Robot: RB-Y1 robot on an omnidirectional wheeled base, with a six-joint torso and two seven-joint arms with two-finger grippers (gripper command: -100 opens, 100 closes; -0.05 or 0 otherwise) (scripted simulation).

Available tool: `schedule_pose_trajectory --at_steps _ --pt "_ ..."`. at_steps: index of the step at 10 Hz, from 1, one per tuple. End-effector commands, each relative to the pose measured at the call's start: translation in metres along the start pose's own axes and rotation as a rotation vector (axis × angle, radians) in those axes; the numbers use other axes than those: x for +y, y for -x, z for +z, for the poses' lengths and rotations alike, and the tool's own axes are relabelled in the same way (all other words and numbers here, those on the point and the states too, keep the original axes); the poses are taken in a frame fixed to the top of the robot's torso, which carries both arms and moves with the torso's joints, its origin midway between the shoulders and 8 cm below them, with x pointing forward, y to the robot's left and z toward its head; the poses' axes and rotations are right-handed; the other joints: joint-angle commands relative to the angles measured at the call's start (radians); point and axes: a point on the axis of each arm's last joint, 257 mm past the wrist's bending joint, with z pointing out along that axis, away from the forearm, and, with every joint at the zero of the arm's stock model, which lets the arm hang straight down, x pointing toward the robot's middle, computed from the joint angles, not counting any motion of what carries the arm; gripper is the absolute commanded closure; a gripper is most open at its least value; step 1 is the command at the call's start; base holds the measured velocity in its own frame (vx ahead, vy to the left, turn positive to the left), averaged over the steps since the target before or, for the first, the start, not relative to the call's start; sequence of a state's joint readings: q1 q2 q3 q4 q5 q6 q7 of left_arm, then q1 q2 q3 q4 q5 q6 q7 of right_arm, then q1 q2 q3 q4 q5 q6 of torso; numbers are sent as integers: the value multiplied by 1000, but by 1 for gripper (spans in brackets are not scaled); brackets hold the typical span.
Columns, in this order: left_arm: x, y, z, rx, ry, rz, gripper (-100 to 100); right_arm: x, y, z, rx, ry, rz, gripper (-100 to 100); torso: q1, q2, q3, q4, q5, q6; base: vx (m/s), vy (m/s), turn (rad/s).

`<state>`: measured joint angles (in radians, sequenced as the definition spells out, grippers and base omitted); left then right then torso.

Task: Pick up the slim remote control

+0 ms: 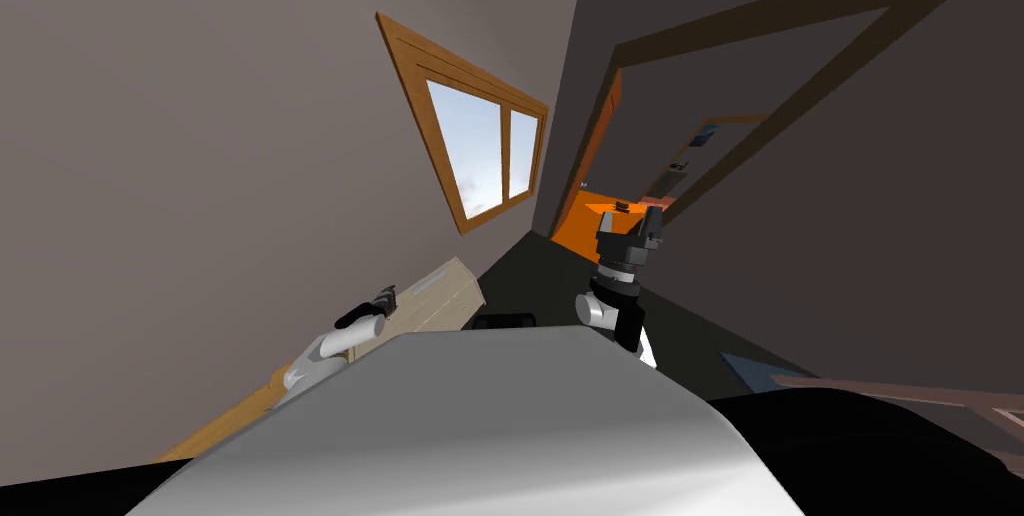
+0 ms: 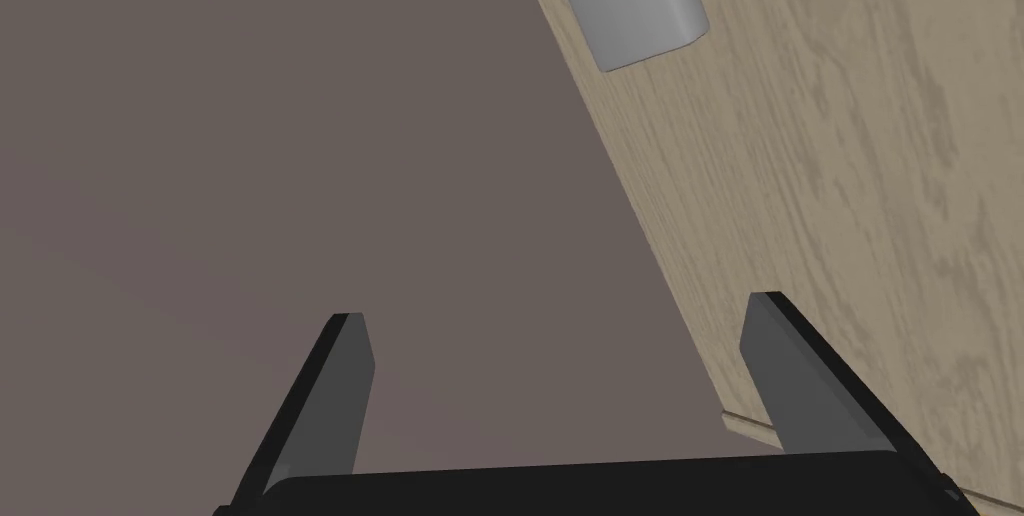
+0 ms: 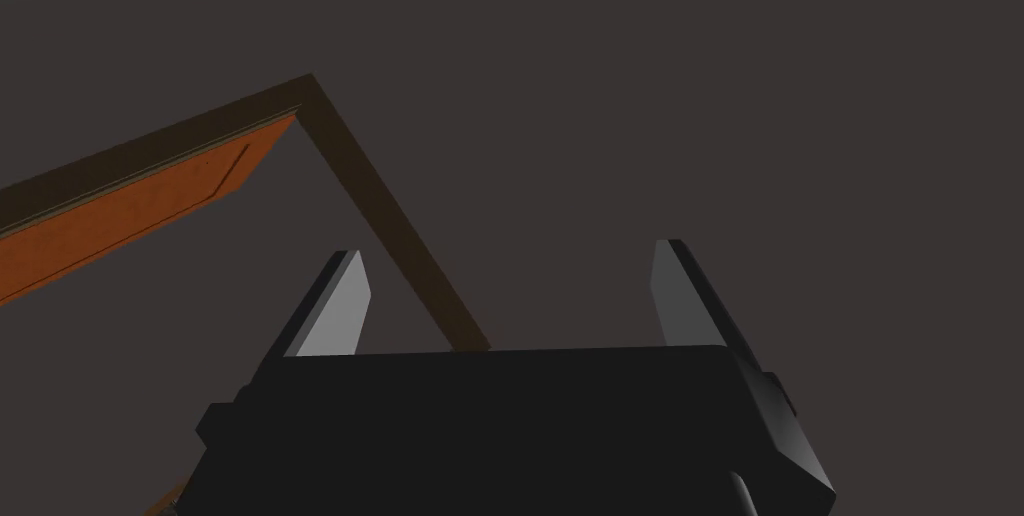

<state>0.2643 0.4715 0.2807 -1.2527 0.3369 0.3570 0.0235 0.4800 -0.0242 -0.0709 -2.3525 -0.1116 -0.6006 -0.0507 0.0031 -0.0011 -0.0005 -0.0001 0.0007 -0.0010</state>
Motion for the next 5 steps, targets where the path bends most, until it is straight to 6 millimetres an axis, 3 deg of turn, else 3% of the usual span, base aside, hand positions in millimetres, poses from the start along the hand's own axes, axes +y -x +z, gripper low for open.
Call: schedule_pose_trajectory --at_steps 1,3,5 --pt "16 16 4 -21 67 -51 -100 0 0 0 0 0 0 0 0 0 0 0 0 0 -14 38 -327" --pt "31 21 5 -32 96 -55 -100 0 0 0 0 0 0 0 1 0 0 0 0 -1 -8 27 -57" --pt "47 33 6 -52 158 -105 -100 0 0 0 0 0 0 0 0 0 0 0 0 1 -5 28 -233"
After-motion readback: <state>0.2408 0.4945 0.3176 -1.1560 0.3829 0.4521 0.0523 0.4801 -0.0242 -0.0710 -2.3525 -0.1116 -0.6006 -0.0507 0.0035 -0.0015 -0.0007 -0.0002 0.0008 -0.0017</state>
